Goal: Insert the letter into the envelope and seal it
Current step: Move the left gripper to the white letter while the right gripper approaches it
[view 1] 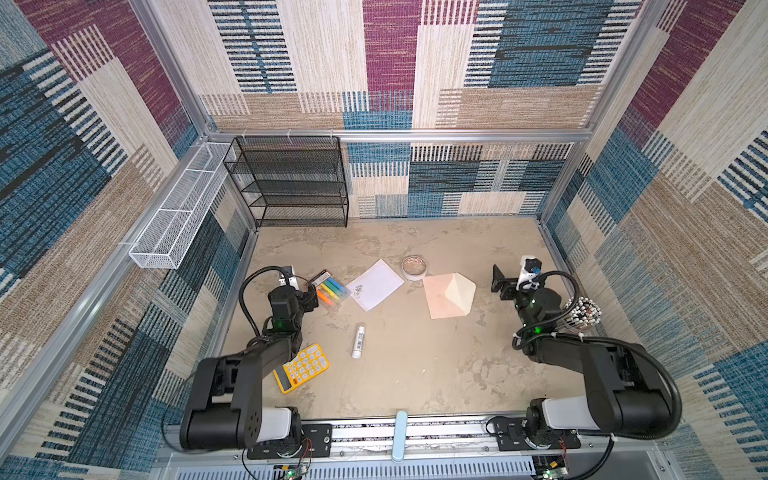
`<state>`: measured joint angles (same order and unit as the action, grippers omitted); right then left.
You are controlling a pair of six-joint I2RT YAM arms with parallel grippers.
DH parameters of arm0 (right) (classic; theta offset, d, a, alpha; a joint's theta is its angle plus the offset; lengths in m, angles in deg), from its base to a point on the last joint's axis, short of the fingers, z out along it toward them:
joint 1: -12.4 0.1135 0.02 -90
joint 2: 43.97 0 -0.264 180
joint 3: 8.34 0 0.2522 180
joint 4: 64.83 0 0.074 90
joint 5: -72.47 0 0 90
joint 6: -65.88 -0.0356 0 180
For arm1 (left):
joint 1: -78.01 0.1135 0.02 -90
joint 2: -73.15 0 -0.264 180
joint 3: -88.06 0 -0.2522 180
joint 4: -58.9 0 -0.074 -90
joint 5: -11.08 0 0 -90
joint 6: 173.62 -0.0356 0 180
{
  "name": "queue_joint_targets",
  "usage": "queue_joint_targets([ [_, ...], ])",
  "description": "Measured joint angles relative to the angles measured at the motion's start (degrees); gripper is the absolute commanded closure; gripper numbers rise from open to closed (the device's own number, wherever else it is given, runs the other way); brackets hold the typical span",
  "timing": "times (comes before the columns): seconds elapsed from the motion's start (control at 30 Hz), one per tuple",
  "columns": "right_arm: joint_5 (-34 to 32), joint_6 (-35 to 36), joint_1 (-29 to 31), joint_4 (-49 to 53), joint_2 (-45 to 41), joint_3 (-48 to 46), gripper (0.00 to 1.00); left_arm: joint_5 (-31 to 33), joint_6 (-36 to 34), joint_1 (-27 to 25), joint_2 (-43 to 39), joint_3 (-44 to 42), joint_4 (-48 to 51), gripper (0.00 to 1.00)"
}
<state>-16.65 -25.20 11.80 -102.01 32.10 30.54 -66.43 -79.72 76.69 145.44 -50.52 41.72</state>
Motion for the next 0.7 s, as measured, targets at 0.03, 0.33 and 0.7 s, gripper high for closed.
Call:
queue_joint_targets([
  [0.03, -0.7, -1.6, 0.0, 3.5, -1.4, 2.7, 0.07, 0.9, 0.8, -0.2, -2.3, 1.6, 1.9, 0.18],
  [0.33, -2.1, -21.9, 2.7, 36.0, -9.9, 14.7, 0.08, 2.6, 15.8, -0.6, -9.6, 22.2, 34.7, 0.27],
  [0.7, 3.8, -33.9, 18.9, 48.8, -6.6, 20.7, 0.12, -19.5, 21.9, -3.4, -3.6, 28.0, 57.6, 0.29],
])
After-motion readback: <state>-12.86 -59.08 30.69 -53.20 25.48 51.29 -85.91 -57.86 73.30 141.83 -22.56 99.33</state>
